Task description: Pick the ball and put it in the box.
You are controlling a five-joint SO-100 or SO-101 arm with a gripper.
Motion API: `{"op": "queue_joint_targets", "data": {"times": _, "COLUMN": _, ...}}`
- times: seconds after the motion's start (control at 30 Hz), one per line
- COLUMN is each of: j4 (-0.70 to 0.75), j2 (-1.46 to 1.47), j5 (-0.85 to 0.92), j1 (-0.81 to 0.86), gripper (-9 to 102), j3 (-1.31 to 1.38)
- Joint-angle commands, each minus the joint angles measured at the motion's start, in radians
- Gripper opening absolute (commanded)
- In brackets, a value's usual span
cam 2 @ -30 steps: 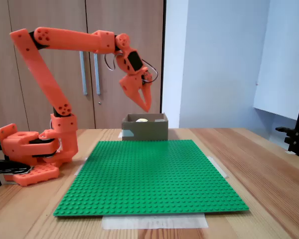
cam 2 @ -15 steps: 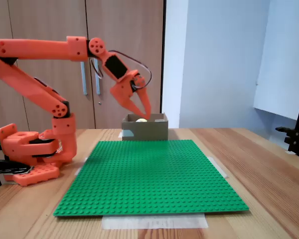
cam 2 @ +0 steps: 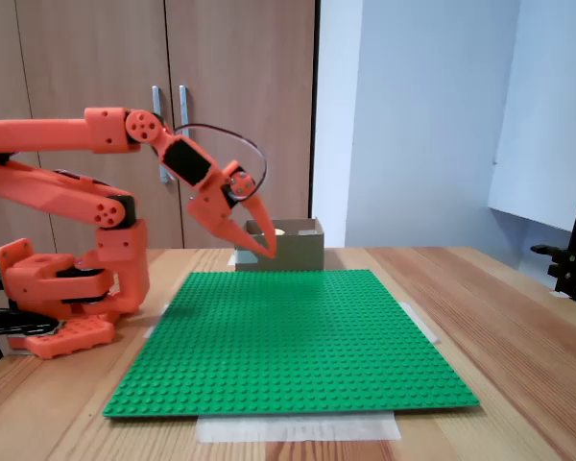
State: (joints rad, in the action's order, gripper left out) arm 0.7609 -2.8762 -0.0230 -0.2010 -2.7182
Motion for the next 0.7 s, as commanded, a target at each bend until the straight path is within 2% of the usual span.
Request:
{"op": "queue_joint_targets", "data": {"times": 0.0, "j4": -0.014, "j2": -0.049, "j5": -0.017, "j1": 0.037, "gripper": -1, "j3": -0.023}}
{"op": "queue_joint_targets", "data": {"times": 0.27, "j4": -0.058, "j2": -0.150, "j5": 0.002, "j1": 0.138, "gripper": -1, "j3": -0.172}}
{"op": "queue_joint_targets", "data": {"times": 0.67, "j4": -0.038, "j2": -0.288, "j5": 0.002, "j1": 0.158, "gripper": -1, "j3": -0.296}}
